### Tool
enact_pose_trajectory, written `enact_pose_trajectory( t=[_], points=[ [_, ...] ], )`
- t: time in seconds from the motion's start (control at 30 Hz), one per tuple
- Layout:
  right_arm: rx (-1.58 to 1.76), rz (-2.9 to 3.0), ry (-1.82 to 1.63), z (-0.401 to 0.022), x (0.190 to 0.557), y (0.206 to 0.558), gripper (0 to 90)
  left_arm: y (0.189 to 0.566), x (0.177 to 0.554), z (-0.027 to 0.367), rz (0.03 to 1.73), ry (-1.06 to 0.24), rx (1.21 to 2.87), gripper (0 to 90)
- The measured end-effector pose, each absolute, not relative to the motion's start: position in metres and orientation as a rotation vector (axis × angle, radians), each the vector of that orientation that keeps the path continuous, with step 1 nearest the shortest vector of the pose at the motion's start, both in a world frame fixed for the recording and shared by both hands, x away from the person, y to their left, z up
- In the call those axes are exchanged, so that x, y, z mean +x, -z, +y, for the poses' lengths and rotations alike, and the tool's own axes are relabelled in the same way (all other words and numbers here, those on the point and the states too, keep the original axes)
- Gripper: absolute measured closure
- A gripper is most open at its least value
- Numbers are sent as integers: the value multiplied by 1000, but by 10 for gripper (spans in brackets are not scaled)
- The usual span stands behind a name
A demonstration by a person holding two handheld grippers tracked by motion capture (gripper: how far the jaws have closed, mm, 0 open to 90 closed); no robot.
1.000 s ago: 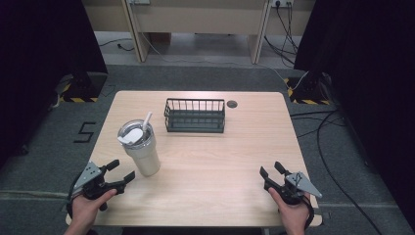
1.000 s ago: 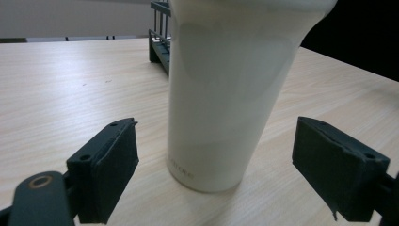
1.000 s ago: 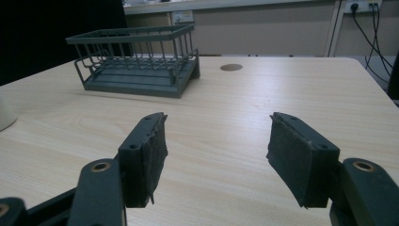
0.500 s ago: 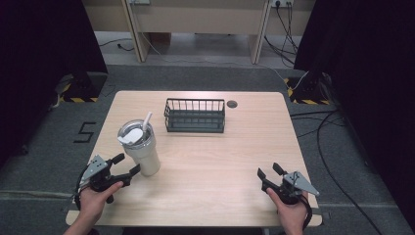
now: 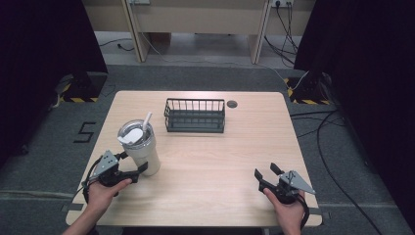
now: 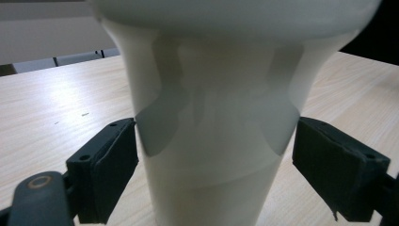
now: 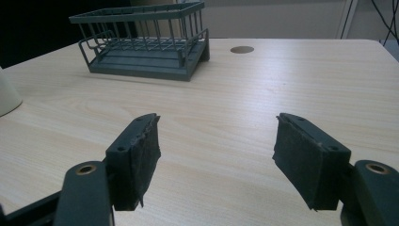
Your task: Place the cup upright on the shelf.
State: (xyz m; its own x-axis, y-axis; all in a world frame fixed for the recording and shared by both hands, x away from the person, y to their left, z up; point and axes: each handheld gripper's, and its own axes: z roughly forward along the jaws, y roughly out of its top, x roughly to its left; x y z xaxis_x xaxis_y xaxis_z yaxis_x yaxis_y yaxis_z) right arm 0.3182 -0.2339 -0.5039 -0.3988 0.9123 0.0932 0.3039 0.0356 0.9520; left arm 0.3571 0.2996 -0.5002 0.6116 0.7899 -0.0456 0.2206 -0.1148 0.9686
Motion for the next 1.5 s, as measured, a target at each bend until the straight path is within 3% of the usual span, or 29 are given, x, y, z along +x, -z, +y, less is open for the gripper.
enact_pose_trajectory(
  t=[0.33, 1.5],
  points=[
    [1236, 1763, -1367, -233, 319, 505, 315, 499, 373, 288, 832, -615, 1662, 75],
    [1239, 1777, -1324, -232, 322, 510, 315, 499, 381, 283, 806, -610, 1675, 99]
  ],
)
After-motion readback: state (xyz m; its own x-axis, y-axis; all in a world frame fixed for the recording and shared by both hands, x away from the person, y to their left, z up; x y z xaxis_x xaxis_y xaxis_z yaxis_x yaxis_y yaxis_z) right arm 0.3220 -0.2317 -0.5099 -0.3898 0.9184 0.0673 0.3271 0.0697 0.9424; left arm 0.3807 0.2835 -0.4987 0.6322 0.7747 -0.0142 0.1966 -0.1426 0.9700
